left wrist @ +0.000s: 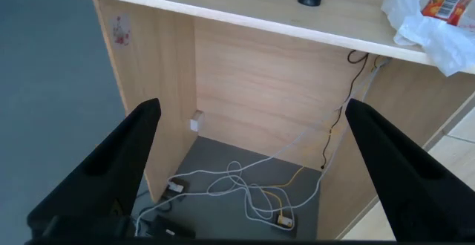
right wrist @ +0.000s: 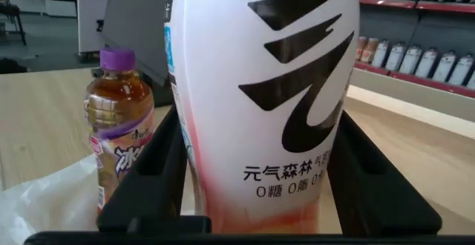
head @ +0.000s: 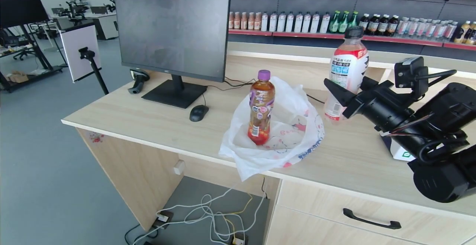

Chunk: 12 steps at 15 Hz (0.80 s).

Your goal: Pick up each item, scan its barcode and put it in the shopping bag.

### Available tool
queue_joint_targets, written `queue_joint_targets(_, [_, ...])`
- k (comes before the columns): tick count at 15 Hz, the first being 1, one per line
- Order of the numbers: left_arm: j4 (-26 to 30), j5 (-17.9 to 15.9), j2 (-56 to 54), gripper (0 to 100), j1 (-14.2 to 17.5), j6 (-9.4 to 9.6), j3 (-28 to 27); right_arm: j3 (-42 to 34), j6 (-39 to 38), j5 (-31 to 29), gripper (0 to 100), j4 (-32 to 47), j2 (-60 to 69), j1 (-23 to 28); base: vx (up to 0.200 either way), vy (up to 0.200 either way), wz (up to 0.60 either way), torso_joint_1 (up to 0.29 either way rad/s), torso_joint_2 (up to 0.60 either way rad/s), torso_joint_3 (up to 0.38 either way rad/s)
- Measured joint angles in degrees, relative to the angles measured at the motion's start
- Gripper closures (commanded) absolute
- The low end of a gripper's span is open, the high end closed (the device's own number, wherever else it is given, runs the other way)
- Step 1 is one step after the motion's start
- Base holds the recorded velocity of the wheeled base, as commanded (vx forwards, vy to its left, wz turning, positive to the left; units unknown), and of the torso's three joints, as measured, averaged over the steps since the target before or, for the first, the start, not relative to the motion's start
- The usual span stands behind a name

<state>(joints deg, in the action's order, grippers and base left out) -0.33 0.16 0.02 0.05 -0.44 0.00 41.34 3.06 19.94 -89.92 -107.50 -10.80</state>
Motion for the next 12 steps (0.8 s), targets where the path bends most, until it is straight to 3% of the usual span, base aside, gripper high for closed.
queue_joint_targets(12, [0.0, 0.0, 0.0, 0, 0.0, -0.05, 0.0, 7.6, -1.0, -0.1, 100, 0.0, -7.7, -3.2, 0.0, 0.0, 0.0, 0.0, 0.0, 0.0])
